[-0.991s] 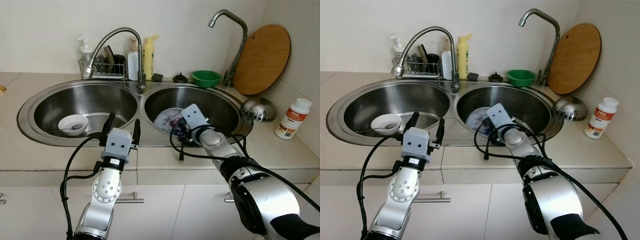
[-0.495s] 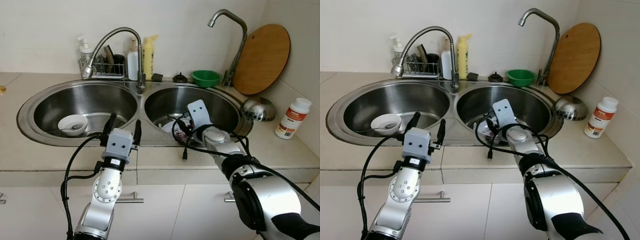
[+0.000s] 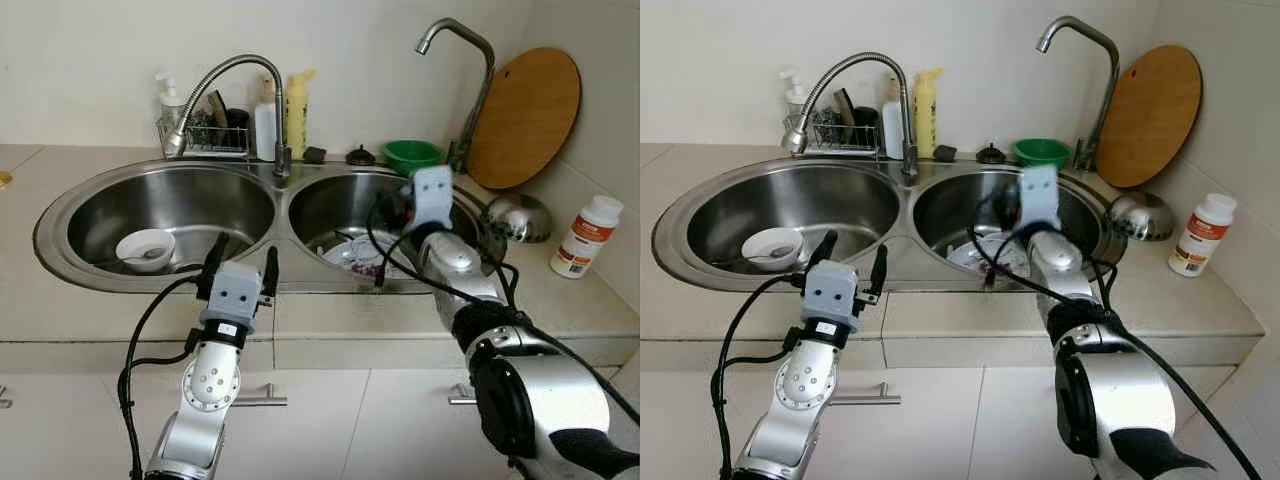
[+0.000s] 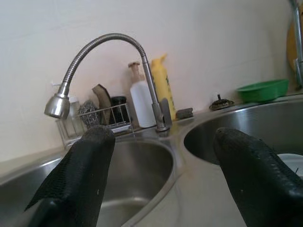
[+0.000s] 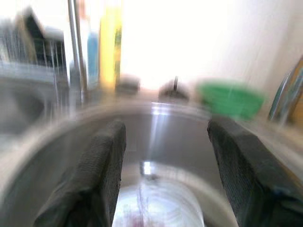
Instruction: Kitchen organization
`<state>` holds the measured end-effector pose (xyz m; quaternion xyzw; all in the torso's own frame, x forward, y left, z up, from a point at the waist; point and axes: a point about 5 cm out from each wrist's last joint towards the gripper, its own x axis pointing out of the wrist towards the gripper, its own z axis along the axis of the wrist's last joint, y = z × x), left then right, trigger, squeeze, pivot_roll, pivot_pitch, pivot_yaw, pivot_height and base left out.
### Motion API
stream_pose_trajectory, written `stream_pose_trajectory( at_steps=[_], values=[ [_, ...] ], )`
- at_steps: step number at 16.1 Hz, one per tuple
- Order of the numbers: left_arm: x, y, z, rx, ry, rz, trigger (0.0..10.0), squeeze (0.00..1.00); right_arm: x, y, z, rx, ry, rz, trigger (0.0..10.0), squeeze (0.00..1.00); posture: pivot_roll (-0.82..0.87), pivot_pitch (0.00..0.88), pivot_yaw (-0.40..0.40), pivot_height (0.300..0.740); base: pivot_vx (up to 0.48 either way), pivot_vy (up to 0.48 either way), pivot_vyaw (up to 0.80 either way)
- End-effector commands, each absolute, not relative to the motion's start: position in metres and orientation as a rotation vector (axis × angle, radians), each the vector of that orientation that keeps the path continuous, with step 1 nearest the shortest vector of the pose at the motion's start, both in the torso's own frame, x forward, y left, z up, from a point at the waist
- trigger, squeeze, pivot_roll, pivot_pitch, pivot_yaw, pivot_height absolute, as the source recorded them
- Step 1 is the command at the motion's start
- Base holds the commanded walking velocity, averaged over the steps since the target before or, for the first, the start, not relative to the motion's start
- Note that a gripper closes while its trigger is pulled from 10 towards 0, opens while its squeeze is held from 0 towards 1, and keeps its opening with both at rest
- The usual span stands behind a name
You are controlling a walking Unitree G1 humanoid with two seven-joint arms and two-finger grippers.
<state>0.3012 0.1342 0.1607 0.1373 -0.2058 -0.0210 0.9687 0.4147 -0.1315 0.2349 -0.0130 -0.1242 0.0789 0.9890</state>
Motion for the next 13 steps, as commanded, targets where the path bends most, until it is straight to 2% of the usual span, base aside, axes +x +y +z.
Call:
stream_pose_trajectory(
  at_steps=[1,5,8,13],
  values=[
    [0.299,0.132,0.166,0.267,-0.436,-0.059,10.0,0.0,0.409,-0.13,0.236,0.067,-0.335,0.139,10.0,0.0,0.07,0.0,-0.057,0.736,0.0,0.48,0.0],
    [0.298,0.132,0.168,0.264,-0.448,-0.074,10.0,0.0,0.397,-0.12,0.238,0.154,-0.442,0.144,10.0,0.0,0.07,0.0,-0.056,0.736,0.0,0.48,0.0],
    [0.298,0.132,0.168,0.263,-0.445,-0.076,10.0,0.0,0.386,-0.11,0.238,0.136,-0.497,0.189,10.0,0.0,0.06,0.0,-0.051,0.736,0.0,0.48,0.0],
    [0.296,0.132,0.168,0.259,-0.441,-0.083,10.0,0.0,0.377,-0.111,0.236,0.14,-0.517,0.184,10.0,0.0,0.06,0.0,-0.049,0.736,0.0,0.48,0.0]
  ],
)
